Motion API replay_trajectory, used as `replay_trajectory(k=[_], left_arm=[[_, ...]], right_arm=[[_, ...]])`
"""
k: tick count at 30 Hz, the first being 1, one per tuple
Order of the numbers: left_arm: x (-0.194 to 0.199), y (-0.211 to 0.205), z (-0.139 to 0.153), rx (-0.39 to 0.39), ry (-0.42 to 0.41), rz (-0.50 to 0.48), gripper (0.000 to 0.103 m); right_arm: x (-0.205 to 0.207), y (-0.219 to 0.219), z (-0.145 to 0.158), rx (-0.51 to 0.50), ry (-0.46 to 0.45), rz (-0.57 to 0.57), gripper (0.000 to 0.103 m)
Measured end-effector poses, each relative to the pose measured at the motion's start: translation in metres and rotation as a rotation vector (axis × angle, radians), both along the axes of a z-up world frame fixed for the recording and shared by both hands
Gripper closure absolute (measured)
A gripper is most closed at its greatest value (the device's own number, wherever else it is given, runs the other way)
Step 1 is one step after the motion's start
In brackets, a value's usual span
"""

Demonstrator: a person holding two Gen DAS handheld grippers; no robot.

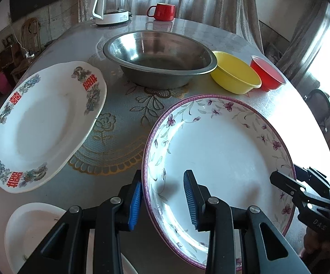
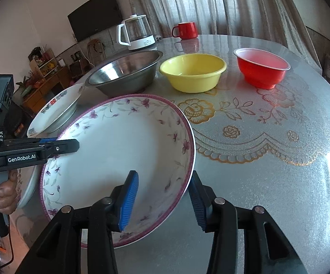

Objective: Organize plates and bowls

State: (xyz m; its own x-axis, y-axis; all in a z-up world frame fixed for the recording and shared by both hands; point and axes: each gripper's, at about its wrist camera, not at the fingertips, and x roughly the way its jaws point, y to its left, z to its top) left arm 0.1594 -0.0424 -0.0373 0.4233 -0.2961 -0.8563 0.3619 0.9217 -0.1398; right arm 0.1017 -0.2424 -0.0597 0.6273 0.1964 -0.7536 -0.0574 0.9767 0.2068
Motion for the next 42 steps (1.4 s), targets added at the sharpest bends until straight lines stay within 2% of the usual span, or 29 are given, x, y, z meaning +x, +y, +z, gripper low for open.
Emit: replay_trajectory(k=[8, 11, 21, 25, 32, 38, 42], left_arm=[[-0.017, -0.027, -0.003, -0.056, 0.019, -0.044, 0.068], [-0.031, -0.048, -0.003, -0.051, 0.007, -0.078, 0.068], [-0.039, -0.094, -0.006, -0.075, 0.011, -0.133, 0.068], [-0.035, -0.099, -0.007, -0.082, 0.017, -0.124, 0.066], [-0.038, -0.094, -0.011, -0.12, 0.014, -0.111, 0.066], [-0.052, -0.075, -0.008, -0.123, -0.013, -0.064, 0.064], [-0.057, -0.06, -0.006, -0.16, -0.011, -0.039, 0.055]], right_arm=[[-0.006, -0.036, 0.001, 0.12, 0.013, -0.059, 0.058], [-0.014, -0.052, 0.006, 0.122, -0.007, -0.1, 0.058], [-0.023, -0.097, 0.007, 0.096, -0.004, -0.243, 0.058], [-0.024, -0.103, 0.001, 0.074, 0.007, -0.264, 0.058], [-0.021, -0.092, 0.001, -0.046, 0.024, -0.294, 0.058], [-0.022, -0.093, 0.002, -0.038, 0.036, -0.316, 0.057], [-0.024, -0.087, 0.005, -0.078, 0.027, -0.324, 0.053]])
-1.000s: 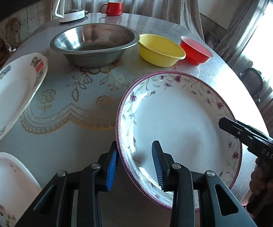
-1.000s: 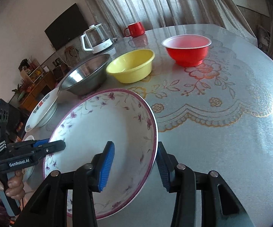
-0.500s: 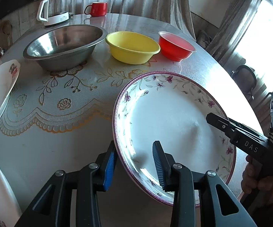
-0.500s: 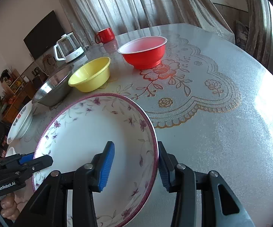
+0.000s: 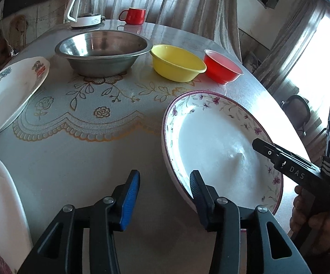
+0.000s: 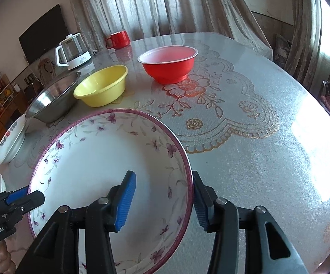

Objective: Organize plates and bowls

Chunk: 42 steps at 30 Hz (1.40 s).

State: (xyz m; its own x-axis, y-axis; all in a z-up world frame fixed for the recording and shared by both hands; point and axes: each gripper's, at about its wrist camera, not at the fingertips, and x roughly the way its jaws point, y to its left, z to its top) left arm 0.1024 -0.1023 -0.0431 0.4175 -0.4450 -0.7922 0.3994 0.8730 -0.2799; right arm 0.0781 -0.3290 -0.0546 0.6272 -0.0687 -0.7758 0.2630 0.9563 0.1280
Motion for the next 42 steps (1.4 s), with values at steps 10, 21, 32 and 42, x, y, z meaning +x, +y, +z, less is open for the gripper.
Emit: replay_trajectory(k=[10, 21, 32, 42], left_arm=[[-0.012, 0.027, 0.018, -0.012, -0.069, 0.045, 0.056], [-0.013, 0.091, 0.04, -0.039, -0.117, 0.174, 0.056], [0.0, 0.175, 0.053, 0.009, -0.161, 0.394, 0.046], [0.025, 0.247, 0.038, 0.003, -0.116, 0.52, 0.04]], right_arm=[[-0.005, 0.015, 0.015, -0.125, -0.037, -0.031, 0.044], [0.003, 0.051, 0.036, -0.077, -0.092, 0.07, 0.04], [0.037, 0.135, 0.035, 0.053, -0.067, 0.339, 0.037], [0.069, 0.183, 0.018, 0.269, 0.017, 0.5, 0.036]])
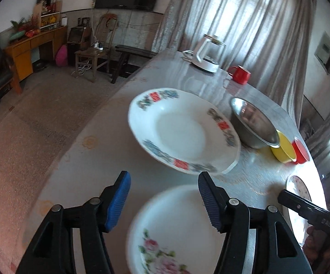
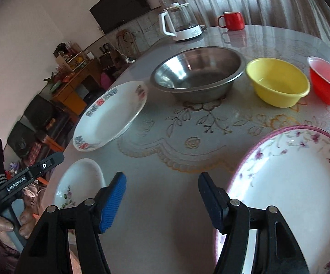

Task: Organize plates and bowls
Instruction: 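Grasp the rim of the red double-happiness plate with the right gripper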

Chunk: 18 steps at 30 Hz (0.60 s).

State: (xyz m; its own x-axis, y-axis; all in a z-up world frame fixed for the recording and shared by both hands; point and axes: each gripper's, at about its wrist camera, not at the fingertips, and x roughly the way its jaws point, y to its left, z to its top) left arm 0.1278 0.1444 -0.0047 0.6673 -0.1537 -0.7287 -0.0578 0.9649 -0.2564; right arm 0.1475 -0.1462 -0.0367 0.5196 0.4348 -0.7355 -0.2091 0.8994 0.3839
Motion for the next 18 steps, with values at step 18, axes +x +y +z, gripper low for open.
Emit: replay_trajectory(k=[18], left_arm=[[0.116, 0.039, -0.021, -0.024, 0.042, -0.008, 0.038]], right_arm=[[0.106, 0.07, -0.019, 0.018, 0.049, 0.051, 0.036]])
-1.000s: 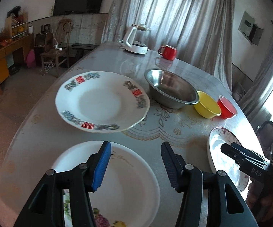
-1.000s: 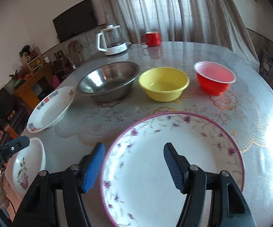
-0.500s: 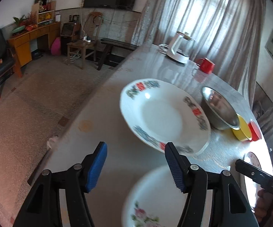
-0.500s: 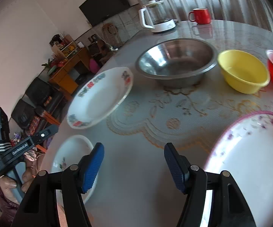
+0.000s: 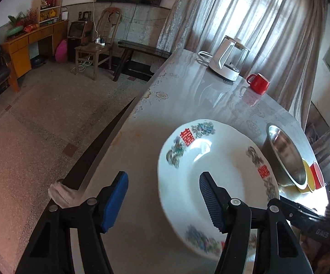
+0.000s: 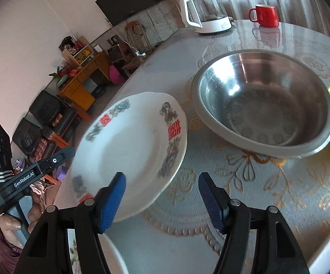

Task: Organize plates and bowls
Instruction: 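Grasp the rim of the red double-happiness plate with the right gripper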

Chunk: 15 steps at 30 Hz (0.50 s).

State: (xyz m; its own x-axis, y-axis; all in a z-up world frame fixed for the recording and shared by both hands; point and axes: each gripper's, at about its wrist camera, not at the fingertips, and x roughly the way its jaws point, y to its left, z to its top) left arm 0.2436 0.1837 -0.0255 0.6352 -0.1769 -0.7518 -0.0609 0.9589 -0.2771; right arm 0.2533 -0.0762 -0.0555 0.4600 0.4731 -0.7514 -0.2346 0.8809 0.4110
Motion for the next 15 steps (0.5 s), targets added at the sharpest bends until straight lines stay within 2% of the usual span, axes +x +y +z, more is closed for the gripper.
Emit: replay_trajectory(k=[6, 8, 9, 12, 15], left_arm=[[0.035, -0.008, -0.014, 0.014, 0.04, -0.069, 0.046], [0.042, -0.013, -0.018, 0.005, 0.052, -0.106, 0.057], [0.044, -0.018, -0.02, 0.0, 0.058, -0.132, 0.059], [0.043, -0.028, -0.021, 0.08, 0.048, -0.131, 0.059], [0.038, -0.024, -0.022, 0.037, 0.061, -0.142, 0.06]], right_arm=[[0.018, 0.009, -0.013, 0.001, 0.003, 0.006, 0.037], [0.019, 0.013, -0.013, -0.009, -0.01, 0.024, 0.043], [0.02, 0.016, -0.013, -0.016, -0.013, 0.034, 0.045], [0.021, 0.026, -0.013, -0.042, -0.032, 0.059, 0.055], [0.018, 0.034, -0.013, -0.091, -0.057, 0.07, 0.055]])
